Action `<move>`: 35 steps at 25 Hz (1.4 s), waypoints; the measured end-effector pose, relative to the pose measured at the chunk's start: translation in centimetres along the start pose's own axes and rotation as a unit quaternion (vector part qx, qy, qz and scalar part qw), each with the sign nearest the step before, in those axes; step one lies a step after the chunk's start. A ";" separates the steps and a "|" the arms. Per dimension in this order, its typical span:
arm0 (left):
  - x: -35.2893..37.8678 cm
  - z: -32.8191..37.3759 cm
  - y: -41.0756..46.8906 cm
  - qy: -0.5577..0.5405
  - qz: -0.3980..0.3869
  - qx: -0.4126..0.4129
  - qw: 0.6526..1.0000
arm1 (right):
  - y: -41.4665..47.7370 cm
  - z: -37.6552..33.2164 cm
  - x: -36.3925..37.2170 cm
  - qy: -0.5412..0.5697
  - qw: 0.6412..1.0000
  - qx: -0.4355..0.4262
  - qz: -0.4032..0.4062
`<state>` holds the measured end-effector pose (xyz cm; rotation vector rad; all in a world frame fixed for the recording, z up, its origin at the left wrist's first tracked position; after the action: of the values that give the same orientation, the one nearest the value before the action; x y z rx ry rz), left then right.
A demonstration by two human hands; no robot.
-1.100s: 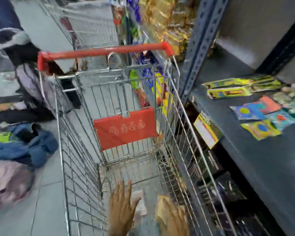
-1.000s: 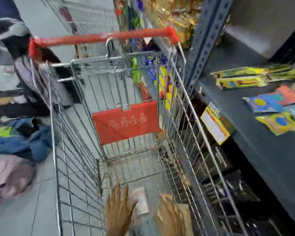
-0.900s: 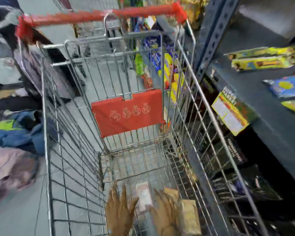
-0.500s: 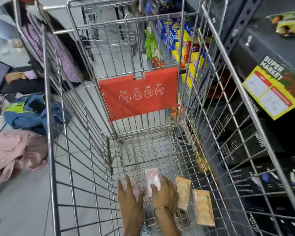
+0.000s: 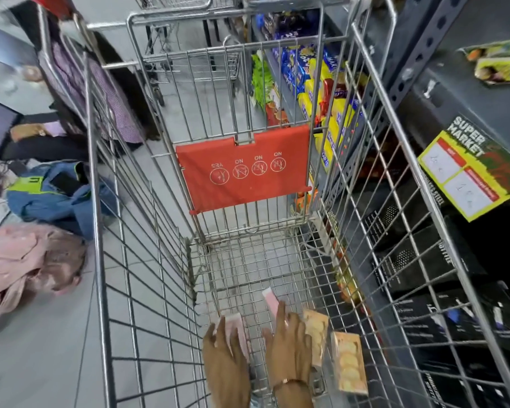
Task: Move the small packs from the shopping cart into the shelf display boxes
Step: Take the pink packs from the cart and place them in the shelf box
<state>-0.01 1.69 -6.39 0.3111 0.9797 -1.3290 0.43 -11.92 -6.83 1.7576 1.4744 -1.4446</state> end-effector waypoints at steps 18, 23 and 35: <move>-1.0 1.1 0.8 -0.187 -0.011 -0.047 0.981 | -0.9 4.2 -3.0 0.344 0.929 0.120 0.059; -0.7 -0.2 0.5 -0.181 0.020 -0.126 0.975 | -1.3 4.8 -1.6 0.259 0.963 0.075 0.027; 1.0 0.7 0.1 0.171 -0.049 0.092 0.980 | -1.6 -0.4 -0.5 0.085 0.990 -0.022 -0.111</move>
<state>0.28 0.56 -6.80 0.6572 1.1716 -1.4908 -0.72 -11.25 -5.77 1.7731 1.8266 -1.3822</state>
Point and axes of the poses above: each hand's wrist, its own y-axis towards the middle knuckle, its own x-axis out of the palm, z = x × y, the point moved 6 cm from there along y, towards the middle knuckle, and after that the axes turned 6 degrees about y, right-handed, at the moved point
